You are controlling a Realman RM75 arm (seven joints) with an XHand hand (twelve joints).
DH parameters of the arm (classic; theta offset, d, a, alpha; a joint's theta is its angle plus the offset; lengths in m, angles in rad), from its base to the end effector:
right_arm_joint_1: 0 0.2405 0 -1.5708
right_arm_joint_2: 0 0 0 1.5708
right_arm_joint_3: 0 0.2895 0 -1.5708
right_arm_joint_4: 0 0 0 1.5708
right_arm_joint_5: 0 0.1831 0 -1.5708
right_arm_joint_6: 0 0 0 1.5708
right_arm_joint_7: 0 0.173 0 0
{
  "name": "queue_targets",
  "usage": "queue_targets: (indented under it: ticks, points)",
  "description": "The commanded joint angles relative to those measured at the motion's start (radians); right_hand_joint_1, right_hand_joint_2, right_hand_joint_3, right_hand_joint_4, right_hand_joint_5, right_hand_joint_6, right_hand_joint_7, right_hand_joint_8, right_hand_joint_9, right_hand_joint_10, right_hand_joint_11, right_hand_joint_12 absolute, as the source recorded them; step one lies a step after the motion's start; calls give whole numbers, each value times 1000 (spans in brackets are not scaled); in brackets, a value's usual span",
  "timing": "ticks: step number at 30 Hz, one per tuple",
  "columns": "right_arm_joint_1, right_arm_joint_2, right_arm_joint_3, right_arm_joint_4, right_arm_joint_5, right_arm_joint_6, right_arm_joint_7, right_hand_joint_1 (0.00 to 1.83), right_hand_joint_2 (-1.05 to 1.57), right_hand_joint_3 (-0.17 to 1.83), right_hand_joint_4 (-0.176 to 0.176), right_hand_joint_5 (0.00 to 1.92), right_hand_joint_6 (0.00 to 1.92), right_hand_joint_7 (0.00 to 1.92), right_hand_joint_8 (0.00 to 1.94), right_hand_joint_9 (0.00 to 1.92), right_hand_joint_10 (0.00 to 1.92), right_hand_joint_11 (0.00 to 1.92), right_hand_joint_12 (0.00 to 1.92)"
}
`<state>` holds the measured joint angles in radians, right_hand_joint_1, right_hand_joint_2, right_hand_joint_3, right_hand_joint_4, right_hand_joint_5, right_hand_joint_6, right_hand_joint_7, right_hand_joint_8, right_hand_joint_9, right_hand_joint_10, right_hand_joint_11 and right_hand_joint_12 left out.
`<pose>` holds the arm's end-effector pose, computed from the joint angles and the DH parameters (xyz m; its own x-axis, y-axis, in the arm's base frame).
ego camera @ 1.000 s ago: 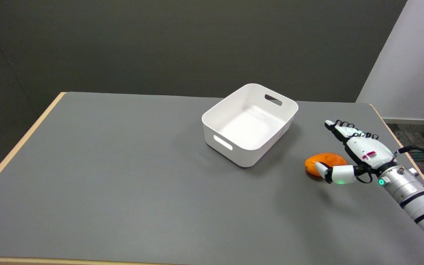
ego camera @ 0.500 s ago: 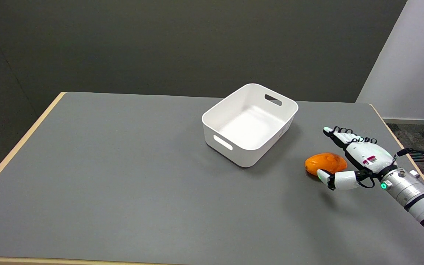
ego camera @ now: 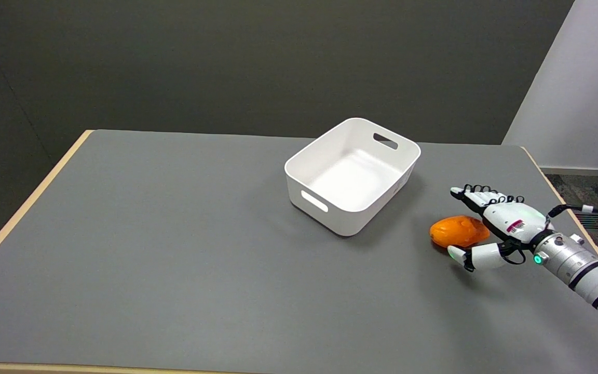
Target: Pick up mango.
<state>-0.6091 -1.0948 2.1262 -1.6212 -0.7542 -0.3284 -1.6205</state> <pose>-0.2916 -0.1779 0.4791 0.9693 -0.1748 0.1727 -0.1427 0.1715 0.9748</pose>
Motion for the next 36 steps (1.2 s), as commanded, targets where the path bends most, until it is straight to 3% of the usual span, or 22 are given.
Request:
queue_targets:
  ticks: [1,3,5,7,9,11,13,30,34,36]
  points:
    - [105,138,-55,145,-211,-58,134,571,498,918,19,48,76,49,143,10,404,-1,586]
    - [102,135,-55,140,-211,-64,134,480,528,899,11,-1,182,5,199,-1,389,-1,535]
    - [97,132,-55,134,-211,-65,134,502,520,902,-1,8,174,13,178,2,363,-1,496]
    - [89,132,-54,128,-211,-66,134,614,478,919,-60,58,126,58,80,17,269,-1,418]
    - [79,132,-51,122,-211,-67,134,465,517,911,-92,24,219,17,154,-1,305,-1,431]
    - [70,132,-48,118,-211,-68,134,469,525,912,-138,21,265,9,155,-1,278,-1,422]
    - [63,129,-47,114,-211,-72,134,475,528,916,-156,19,285,8,153,-1,258,-1,439]
    - [48,113,-62,111,-213,-82,134,551,543,932,-162,19,325,24,172,-1,315,-1,609]
    - [69,120,-75,119,-210,-74,129,645,569,961,-159,38,335,62,226,18,358,-1,719]
    - [81,121,-77,124,-206,-74,126,884,636,1031,-163,12,455,60,399,14,521,-1,811]
